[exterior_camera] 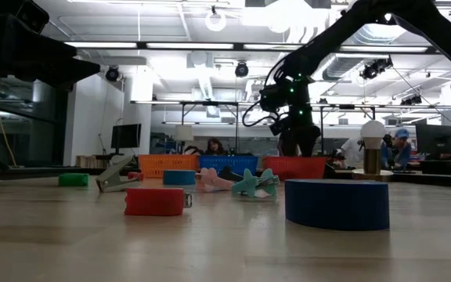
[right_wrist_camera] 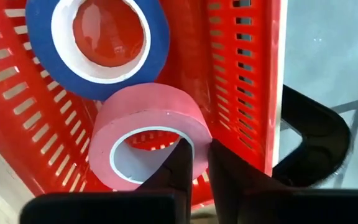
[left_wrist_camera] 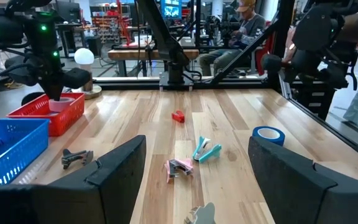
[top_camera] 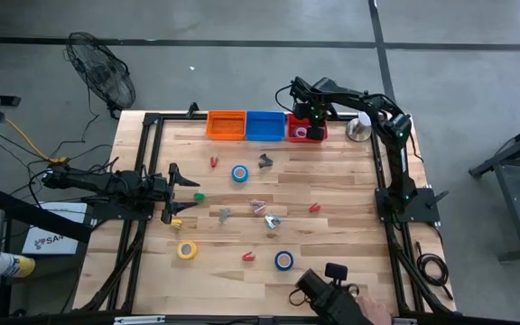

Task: Pick and place Stapler, Stapler remover, tape
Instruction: Put the pink tape into the red bin

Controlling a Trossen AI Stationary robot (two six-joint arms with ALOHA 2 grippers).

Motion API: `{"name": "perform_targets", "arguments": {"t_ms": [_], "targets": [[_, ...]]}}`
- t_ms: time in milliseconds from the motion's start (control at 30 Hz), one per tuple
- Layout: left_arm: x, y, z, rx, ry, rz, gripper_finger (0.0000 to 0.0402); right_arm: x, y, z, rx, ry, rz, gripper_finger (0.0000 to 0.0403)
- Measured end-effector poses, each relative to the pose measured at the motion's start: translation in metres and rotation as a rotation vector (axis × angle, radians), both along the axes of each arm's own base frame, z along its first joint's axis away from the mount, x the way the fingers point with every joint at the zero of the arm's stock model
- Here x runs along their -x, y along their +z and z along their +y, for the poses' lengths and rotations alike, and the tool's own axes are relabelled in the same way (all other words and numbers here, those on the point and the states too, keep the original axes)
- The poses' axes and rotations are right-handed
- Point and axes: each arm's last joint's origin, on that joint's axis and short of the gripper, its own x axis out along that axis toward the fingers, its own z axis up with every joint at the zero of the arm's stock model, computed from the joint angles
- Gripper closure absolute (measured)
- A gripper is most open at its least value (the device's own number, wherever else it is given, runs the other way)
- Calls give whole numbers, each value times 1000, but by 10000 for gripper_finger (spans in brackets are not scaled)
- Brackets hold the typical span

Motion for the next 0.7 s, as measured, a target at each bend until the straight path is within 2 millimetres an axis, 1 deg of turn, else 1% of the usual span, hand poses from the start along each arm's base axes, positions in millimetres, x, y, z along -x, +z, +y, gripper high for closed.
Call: {"name": "perform_targets", "arguments": {"t_ms": [133,333,500,700], "targets": [[0,0,0,0,0,0,121,1,1,1,38,13,64,371],[0,0,0,0,0,0,121,1,0,3,-10,32,36,376],[0,0,0,0,0,1,121,0,0,3,-27,33,18,363],[0,0,0,0,0,0,121,1,1,4,-32,29,31,364]]}}
